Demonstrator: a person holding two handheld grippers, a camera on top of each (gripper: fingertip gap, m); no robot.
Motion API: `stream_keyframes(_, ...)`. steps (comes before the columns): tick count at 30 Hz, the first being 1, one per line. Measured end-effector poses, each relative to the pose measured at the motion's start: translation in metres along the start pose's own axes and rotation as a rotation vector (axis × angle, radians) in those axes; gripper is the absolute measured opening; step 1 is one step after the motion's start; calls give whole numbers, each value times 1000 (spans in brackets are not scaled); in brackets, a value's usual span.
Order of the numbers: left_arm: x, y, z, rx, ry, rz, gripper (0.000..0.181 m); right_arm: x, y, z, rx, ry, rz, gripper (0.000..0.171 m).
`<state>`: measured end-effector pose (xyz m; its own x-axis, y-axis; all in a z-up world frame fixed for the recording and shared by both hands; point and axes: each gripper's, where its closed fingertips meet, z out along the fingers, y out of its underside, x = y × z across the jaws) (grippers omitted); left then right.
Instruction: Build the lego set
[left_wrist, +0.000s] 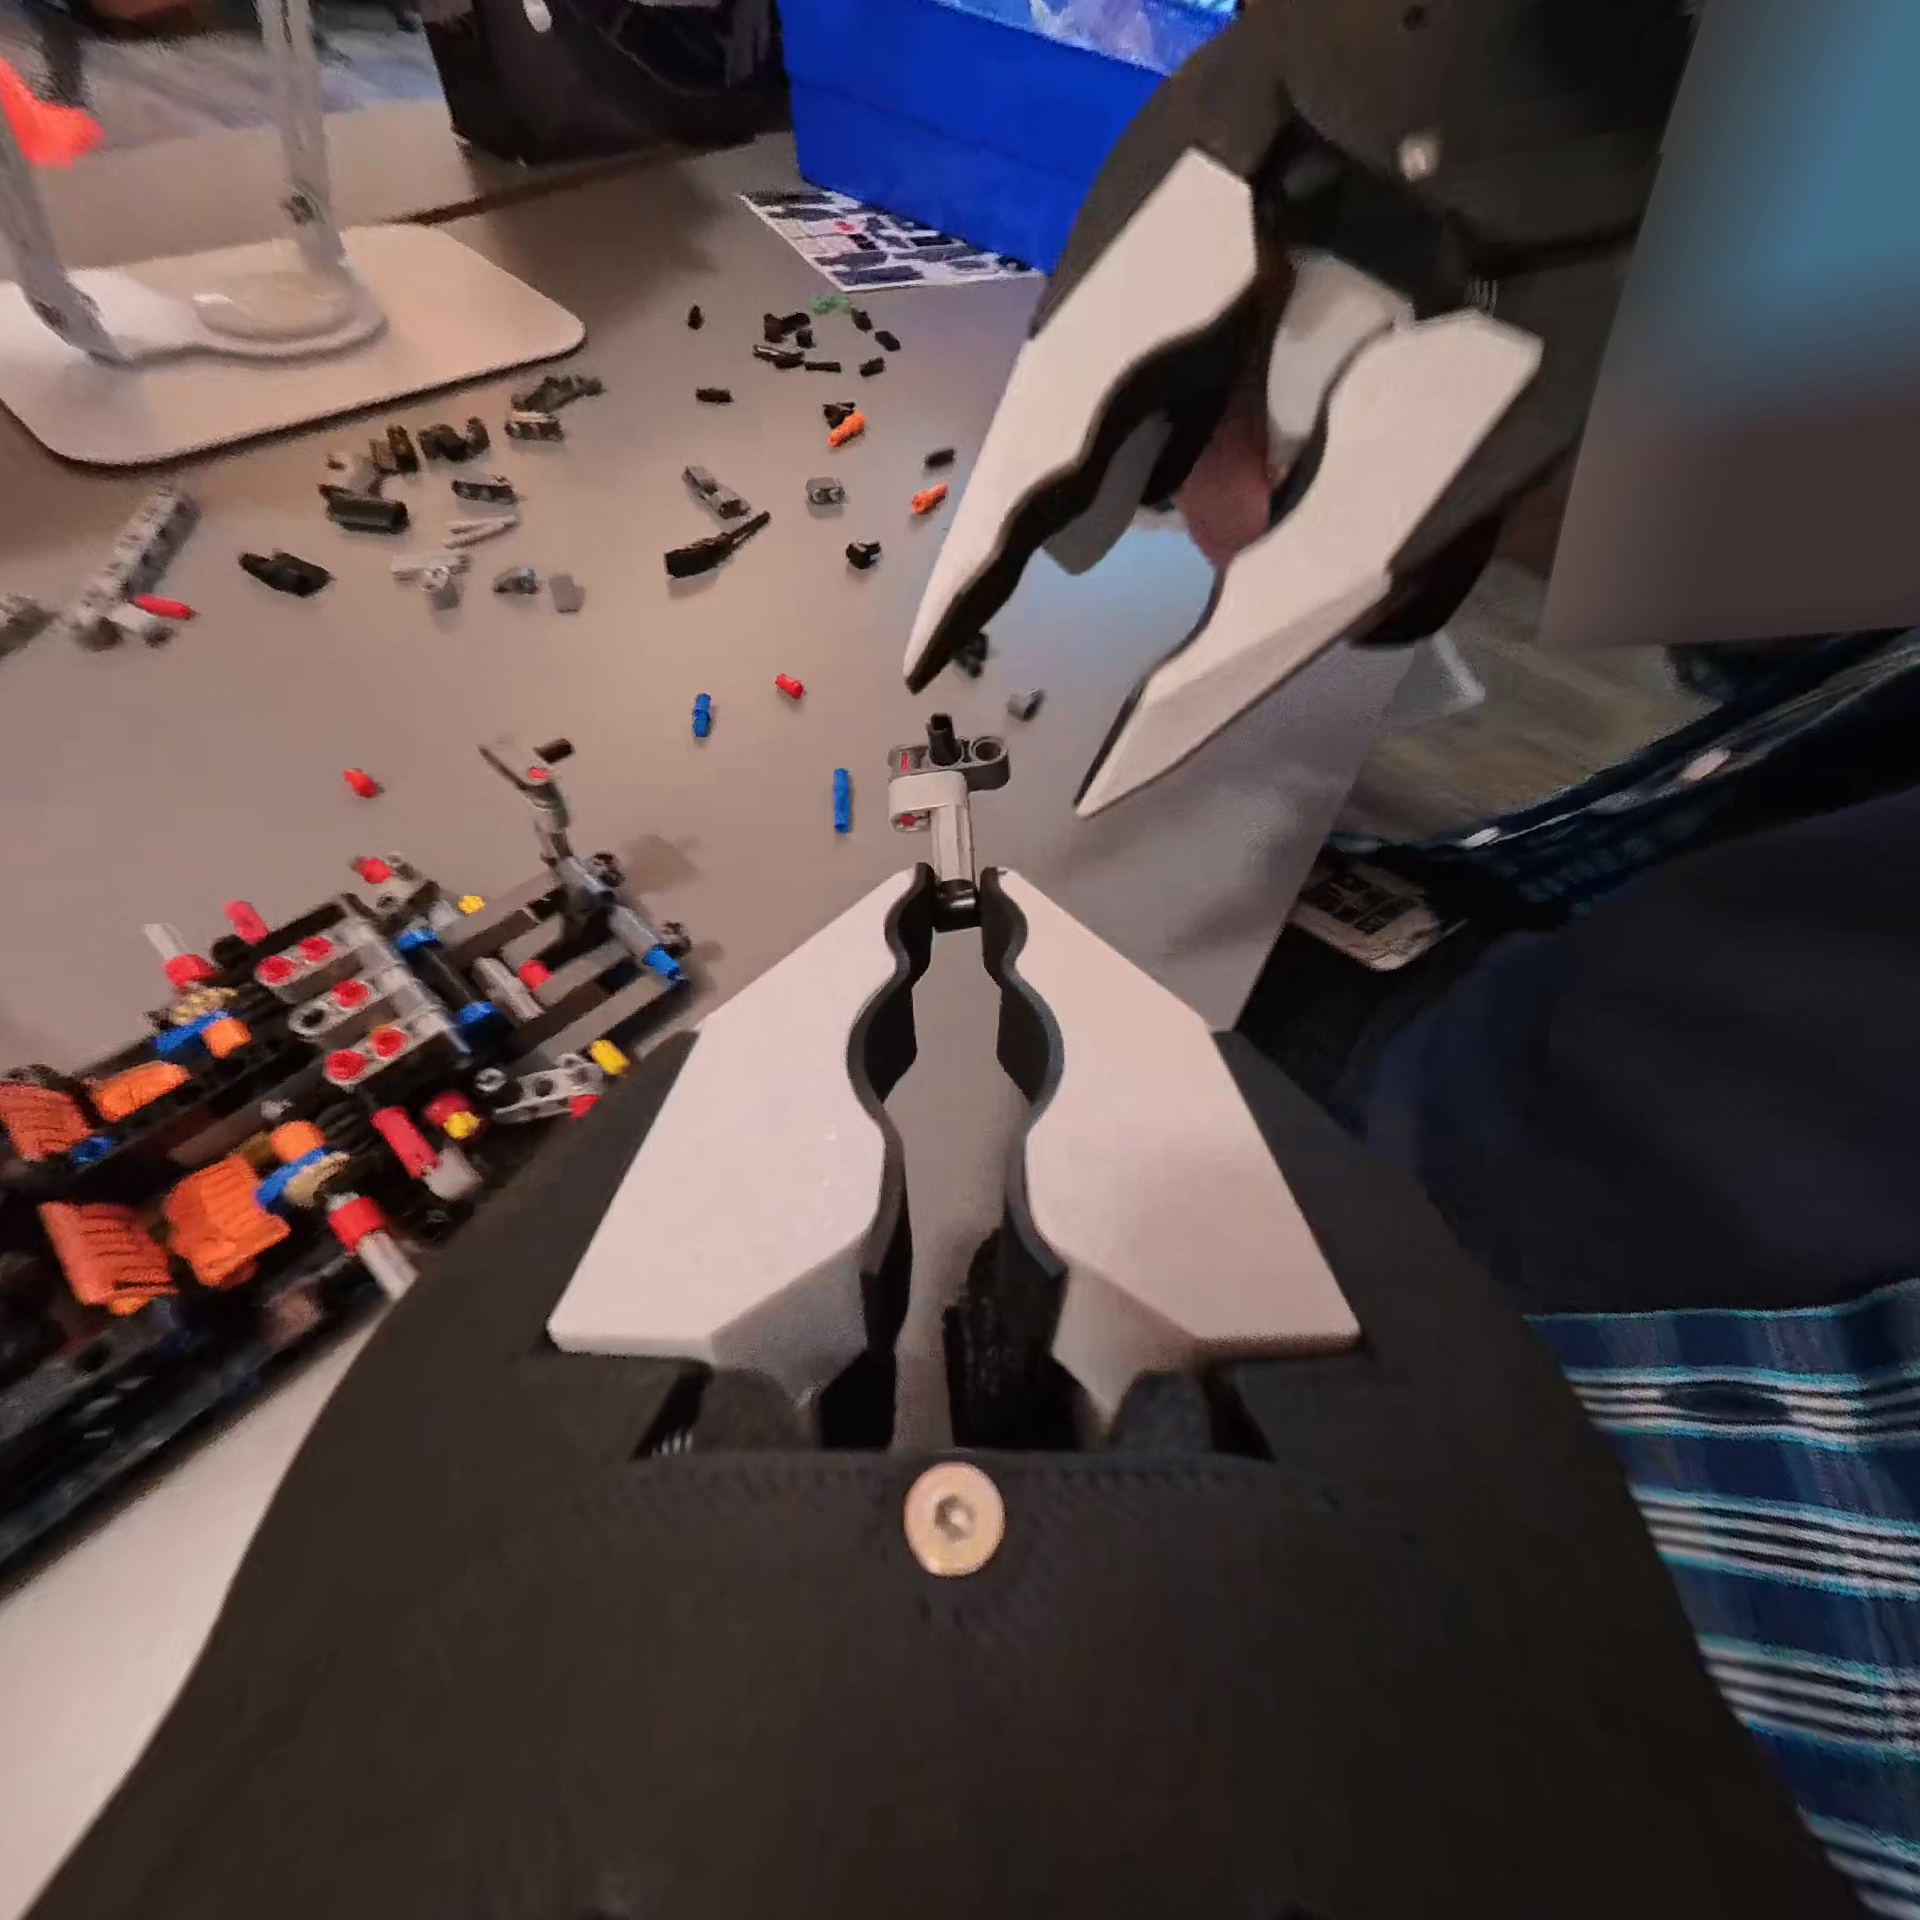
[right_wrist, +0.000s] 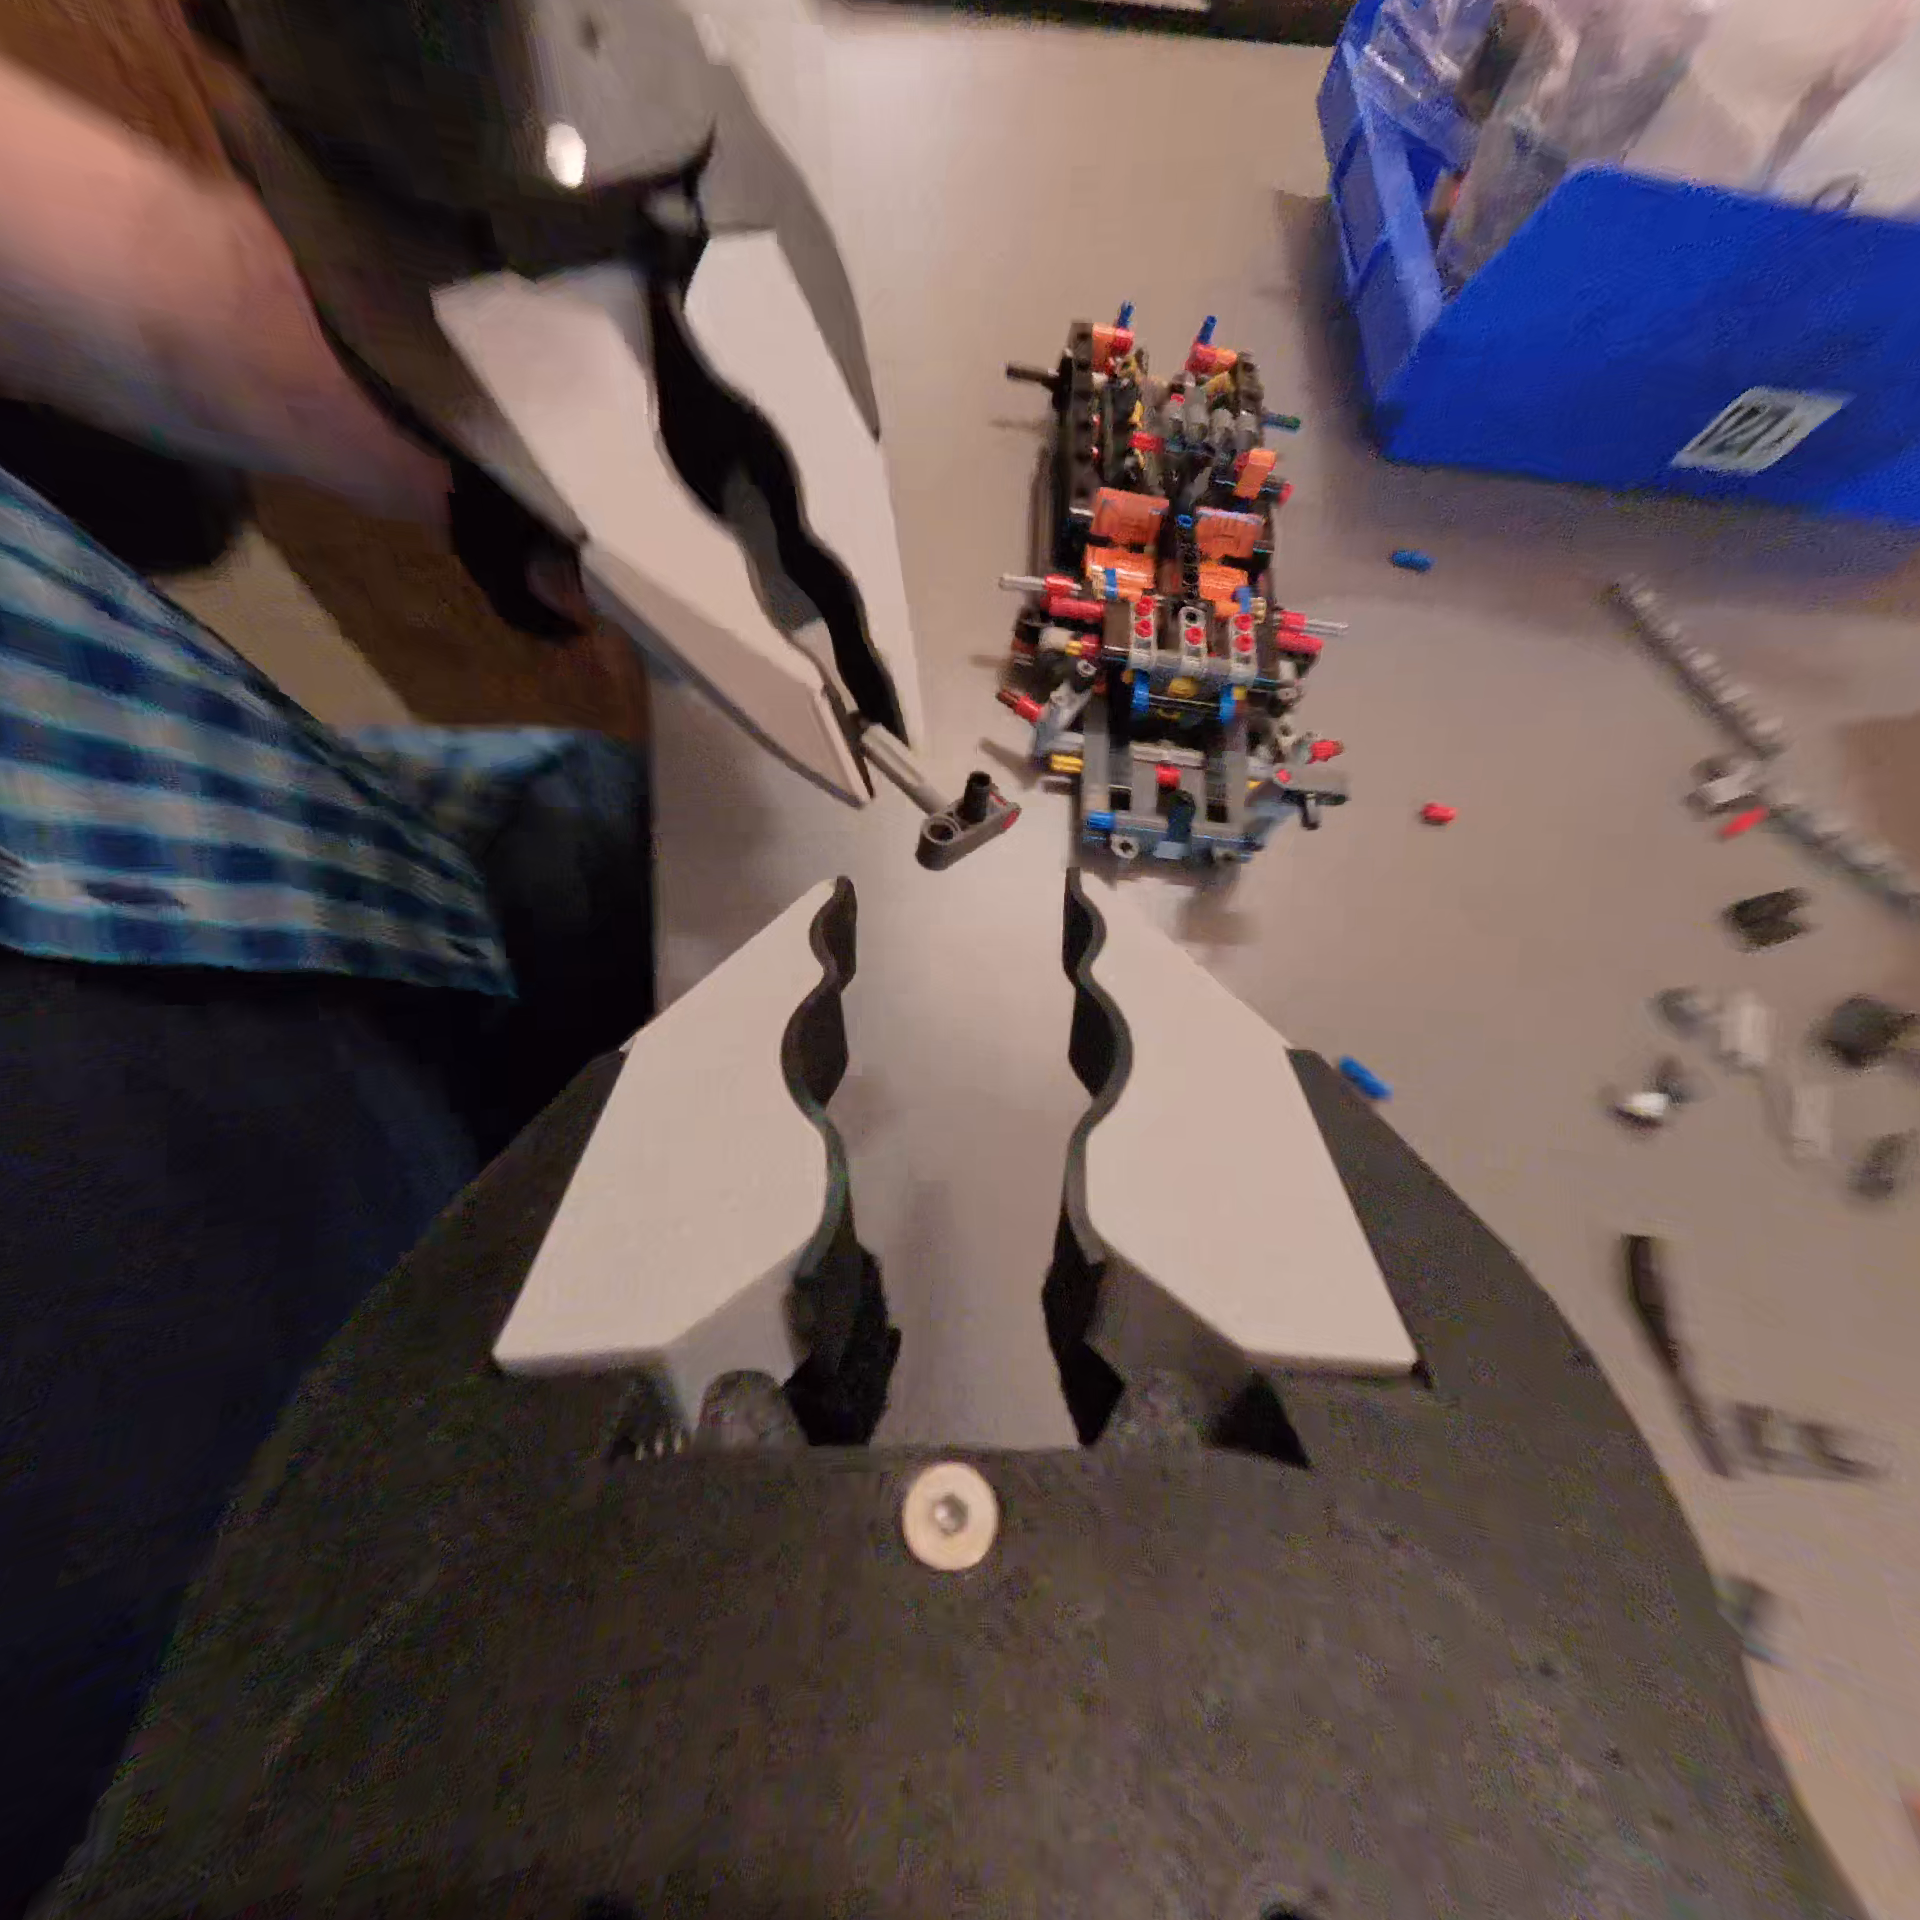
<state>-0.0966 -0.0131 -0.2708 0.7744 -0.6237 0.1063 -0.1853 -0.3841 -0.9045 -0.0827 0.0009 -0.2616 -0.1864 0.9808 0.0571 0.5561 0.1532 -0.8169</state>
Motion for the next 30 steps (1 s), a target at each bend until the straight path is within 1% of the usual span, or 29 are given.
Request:
stream_keyframes(3,-5,-3,0,1,-90,179,8,3,-2,0,63,-129,234,37)
stream_keyframes(5,-5,-7,1,-2,-127,295,8,0,-7,0,113,-228,340,35)
stream_keyframes(7,-5,-12,0,7,-153,385,8,0,-9,0,147,-275,371,32)
stream_keyframes(9,-5,-17,-1,23,-154,419,8,2,-11,-1,174,-295,374,27)
stream_keyframes(14,-9,-19,1,25,-197,513,8,-1,-19,-4,213,-377,441,24)
stream_keyframes(16,-9,-20,1,25,-221,556,8,3,-20,-5,234,-389,480,12)
stream_keyframes(19,-11,-19,0,35,-246,584,8,3,-22,-4,248,-418,524,11)
stream_keyframes(22,-14,-17,0,45,-247,567,8,5,-22,-1,253,-422,531,9)
stream_keyframes(24,-17,-15,1,45,-250,546,8,6,-24,0,254,-413,499,7)
stream_keyframes(26,-21,-14,-1,46,-247,509,15,10,-26,-1,255,-396,455,6)
stream_keyframes(30,-28,-15,-6,74,-214,394,20,14,-30,-4,250,-367,335,6)
